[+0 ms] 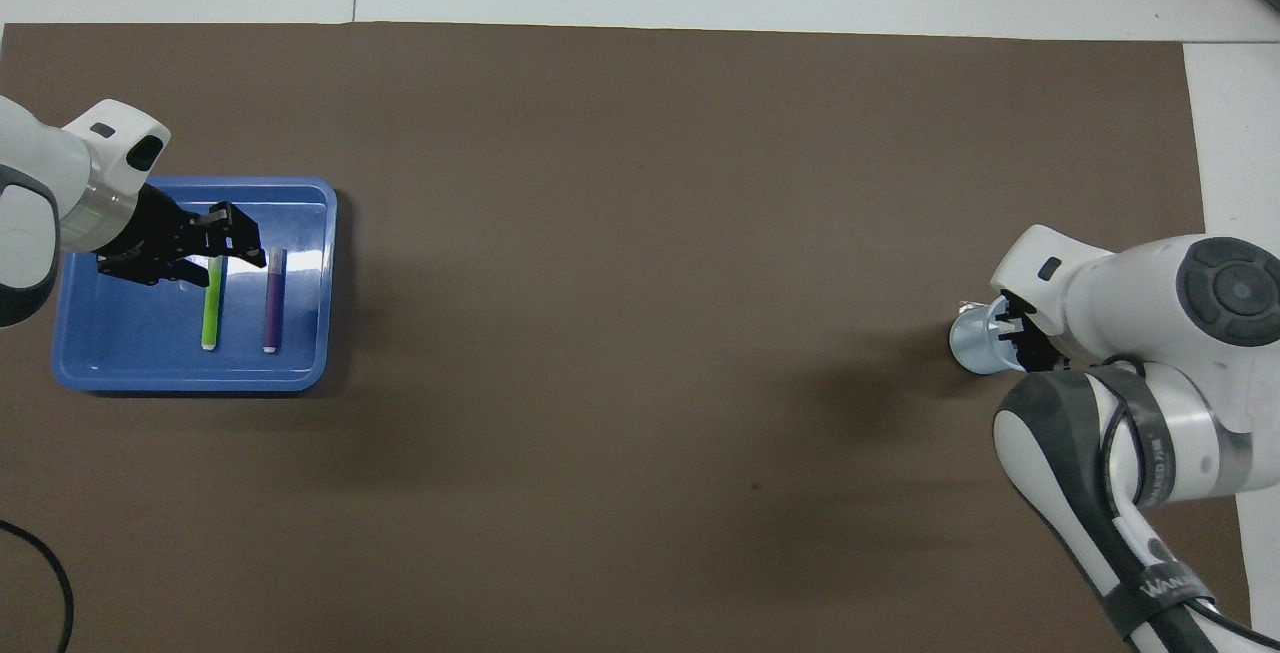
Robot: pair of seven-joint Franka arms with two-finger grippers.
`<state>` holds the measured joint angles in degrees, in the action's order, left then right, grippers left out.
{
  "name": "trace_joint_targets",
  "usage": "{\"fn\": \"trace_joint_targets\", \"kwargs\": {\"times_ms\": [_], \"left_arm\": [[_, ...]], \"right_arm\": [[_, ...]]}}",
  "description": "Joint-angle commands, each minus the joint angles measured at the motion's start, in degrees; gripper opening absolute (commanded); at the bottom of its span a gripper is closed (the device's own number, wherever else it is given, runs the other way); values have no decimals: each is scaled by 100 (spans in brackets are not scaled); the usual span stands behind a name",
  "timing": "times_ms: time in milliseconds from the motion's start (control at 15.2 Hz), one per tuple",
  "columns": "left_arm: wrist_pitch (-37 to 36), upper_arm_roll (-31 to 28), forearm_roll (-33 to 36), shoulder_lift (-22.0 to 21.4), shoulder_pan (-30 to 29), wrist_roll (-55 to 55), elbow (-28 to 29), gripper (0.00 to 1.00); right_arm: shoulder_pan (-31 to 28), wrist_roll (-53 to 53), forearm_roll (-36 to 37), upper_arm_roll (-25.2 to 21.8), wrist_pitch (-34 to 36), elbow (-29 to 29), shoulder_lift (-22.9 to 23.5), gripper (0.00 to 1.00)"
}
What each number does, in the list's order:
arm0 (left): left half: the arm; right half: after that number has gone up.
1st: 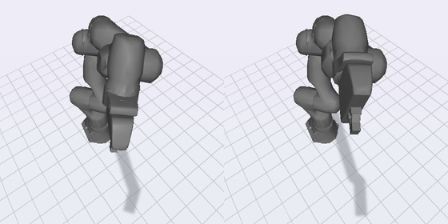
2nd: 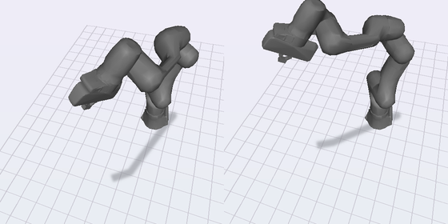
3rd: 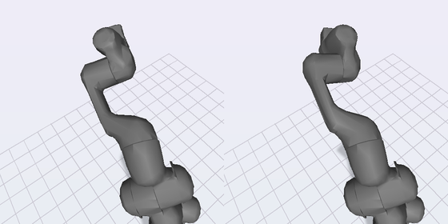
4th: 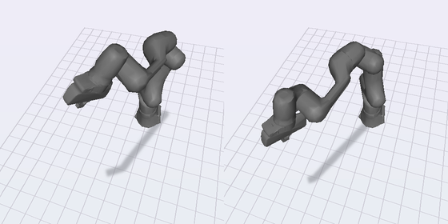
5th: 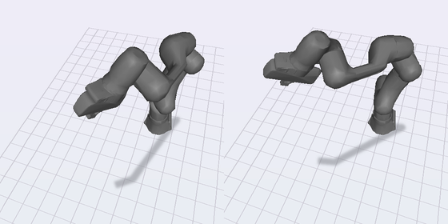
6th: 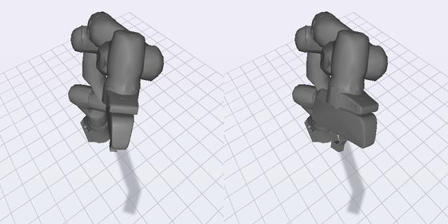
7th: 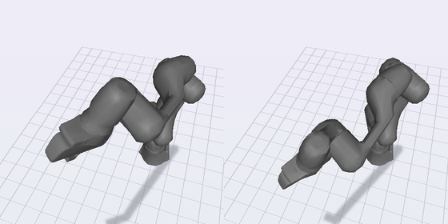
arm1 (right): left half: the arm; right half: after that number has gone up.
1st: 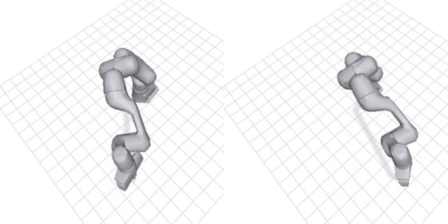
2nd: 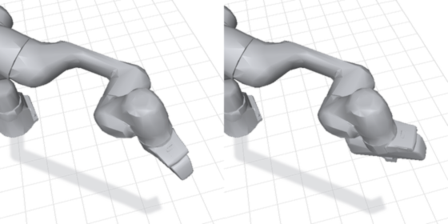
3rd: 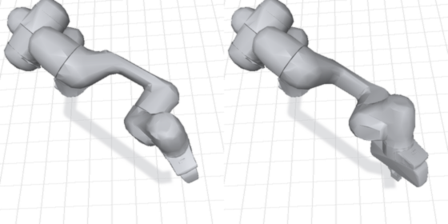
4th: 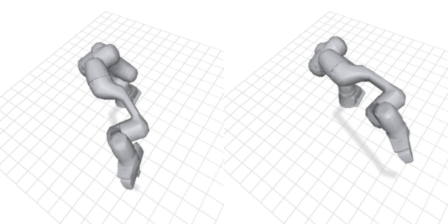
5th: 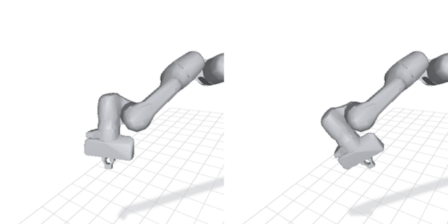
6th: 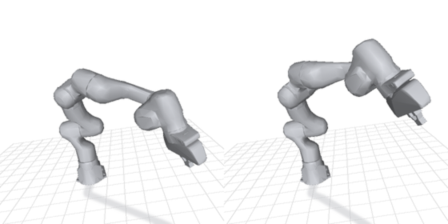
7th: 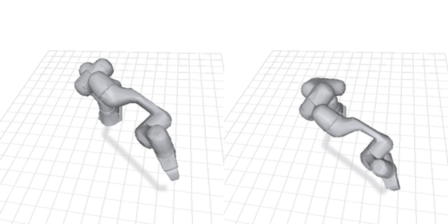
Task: Right arm passes pens to left for tray arrangement
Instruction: 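Open the left gripper and lift it while the right gripper grasps the yellow pen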
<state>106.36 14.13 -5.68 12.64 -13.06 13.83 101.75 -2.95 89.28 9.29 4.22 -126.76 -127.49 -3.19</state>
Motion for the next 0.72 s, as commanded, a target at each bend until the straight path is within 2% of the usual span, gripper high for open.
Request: {"fn": "trace_joint_targets", "kwargs": {"times_ms": [0,395,526,658], "left_arm": [[-501,264,-74,-191,41,820,-190,71],[-880,467,-1319,-551,41,2533,-340,71],[-836,459,-1820,-639,41,3245,-322,71],[-801,459,-2321,-675,41,3878,-322,71]], "right_arm": [[-74,-139,38,70,238,338,-41,0],[154,-1015,-93,114,1898,1550,-85,0],[269,-1656,-532,132,2373,1850,-163,0],[383,-2638,-613,254,2480,1877,-348,0]]}}
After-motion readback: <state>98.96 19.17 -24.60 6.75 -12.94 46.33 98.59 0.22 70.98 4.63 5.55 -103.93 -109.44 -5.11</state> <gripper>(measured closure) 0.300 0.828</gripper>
